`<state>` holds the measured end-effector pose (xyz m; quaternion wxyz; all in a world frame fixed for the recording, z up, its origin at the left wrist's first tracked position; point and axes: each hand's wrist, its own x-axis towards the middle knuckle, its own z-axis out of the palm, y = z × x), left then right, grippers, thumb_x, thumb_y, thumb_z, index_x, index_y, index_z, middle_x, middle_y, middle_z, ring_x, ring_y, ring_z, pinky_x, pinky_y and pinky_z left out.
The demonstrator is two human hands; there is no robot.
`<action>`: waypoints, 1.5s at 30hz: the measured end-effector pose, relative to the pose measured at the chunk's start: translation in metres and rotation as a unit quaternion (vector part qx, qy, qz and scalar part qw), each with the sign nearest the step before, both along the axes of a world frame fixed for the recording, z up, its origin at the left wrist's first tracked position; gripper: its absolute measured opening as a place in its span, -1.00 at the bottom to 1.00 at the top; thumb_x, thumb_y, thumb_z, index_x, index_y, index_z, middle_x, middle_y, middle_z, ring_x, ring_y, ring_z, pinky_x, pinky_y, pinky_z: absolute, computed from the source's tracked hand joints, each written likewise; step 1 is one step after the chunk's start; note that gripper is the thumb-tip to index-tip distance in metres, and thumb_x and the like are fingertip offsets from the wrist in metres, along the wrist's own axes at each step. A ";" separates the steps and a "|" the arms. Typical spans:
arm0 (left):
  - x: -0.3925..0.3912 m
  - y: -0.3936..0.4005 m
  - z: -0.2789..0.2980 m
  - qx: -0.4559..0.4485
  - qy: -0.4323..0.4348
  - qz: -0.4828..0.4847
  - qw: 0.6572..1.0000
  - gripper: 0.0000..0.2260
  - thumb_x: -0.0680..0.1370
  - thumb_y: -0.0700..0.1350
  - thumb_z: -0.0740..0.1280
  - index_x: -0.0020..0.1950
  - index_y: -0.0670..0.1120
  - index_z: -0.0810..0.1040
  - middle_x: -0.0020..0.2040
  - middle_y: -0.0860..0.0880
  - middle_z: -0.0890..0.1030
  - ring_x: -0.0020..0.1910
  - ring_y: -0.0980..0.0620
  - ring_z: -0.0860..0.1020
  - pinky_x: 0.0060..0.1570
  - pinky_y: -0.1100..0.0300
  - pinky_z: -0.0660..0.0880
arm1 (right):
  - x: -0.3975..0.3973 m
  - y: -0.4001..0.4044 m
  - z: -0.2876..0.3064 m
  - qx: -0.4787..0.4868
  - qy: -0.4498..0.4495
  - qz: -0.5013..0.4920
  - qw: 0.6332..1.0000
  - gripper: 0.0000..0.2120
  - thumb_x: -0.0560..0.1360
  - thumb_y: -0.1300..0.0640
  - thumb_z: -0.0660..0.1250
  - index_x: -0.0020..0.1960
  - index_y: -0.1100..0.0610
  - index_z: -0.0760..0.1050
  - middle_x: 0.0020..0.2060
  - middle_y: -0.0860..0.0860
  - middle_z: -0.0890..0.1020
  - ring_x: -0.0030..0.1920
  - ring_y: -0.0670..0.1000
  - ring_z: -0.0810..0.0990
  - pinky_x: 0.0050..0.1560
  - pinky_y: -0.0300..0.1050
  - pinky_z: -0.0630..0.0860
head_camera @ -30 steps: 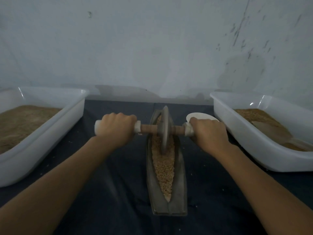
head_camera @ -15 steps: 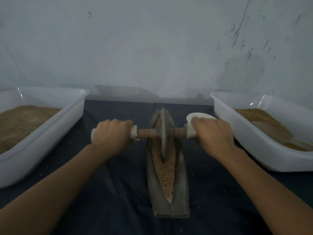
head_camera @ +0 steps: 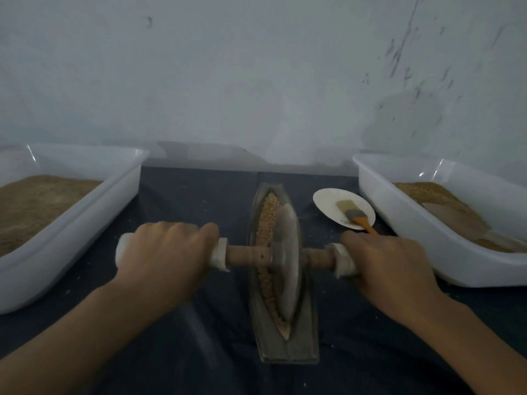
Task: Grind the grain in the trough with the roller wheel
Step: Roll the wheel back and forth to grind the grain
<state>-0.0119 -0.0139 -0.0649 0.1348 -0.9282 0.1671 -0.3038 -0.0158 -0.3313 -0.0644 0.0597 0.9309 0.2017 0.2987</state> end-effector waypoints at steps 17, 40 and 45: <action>0.026 -0.014 0.007 -0.018 0.024 0.000 1.000 -0.62 0.34 0.10 0.44 -0.26 0.08 0.20 -0.42 0.10 0.35 -0.46 0.00 0.38 -0.40 0.16 0.22 | 0.020 0.001 -0.010 0.003 0.021 -0.059 0.998 -0.64 0.20 -0.03 0.56 -0.22 -0.05 0.37 -0.42 -0.08 0.49 -0.45 -0.03 0.48 -0.52 -0.05 0.46; -0.002 -0.017 0.015 0.016 -0.028 -0.036 0.999 -0.57 0.10 0.03 0.59 -0.39 0.05 0.32 -0.52 0.07 0.42 -0.60 -0.01 0.43 -0.46 0.29 -0.04 | -0.010 0.002 -0.004 0.061 0.007 0.024 0.998 -0.65 0.15 -0.15 0.46 -0.29 -0.10 0.32 -0.44 -0.13 0.44 -0.50 -0.12 0.35 -0.54 -0.32 0.09; 0.030 -0.021 0.004 -0.023 0.081 0.070 0.994 -0.75 0.45 0.19 0.29 -0.22 0.09 0.30 -0.31 0.09 0.42 -0.22 0.00 0.55 -0.30 0.14 0.24 | 0.016 0.013 0.001 -0.004 -0.009 -0.002 1.000 -0.64 0.09 -0.03 0.61 -0.31 0.04 0.47 -0.42 -0.01 0.53 -0.45 0.04 0.51 -0.45 -0.22 0.21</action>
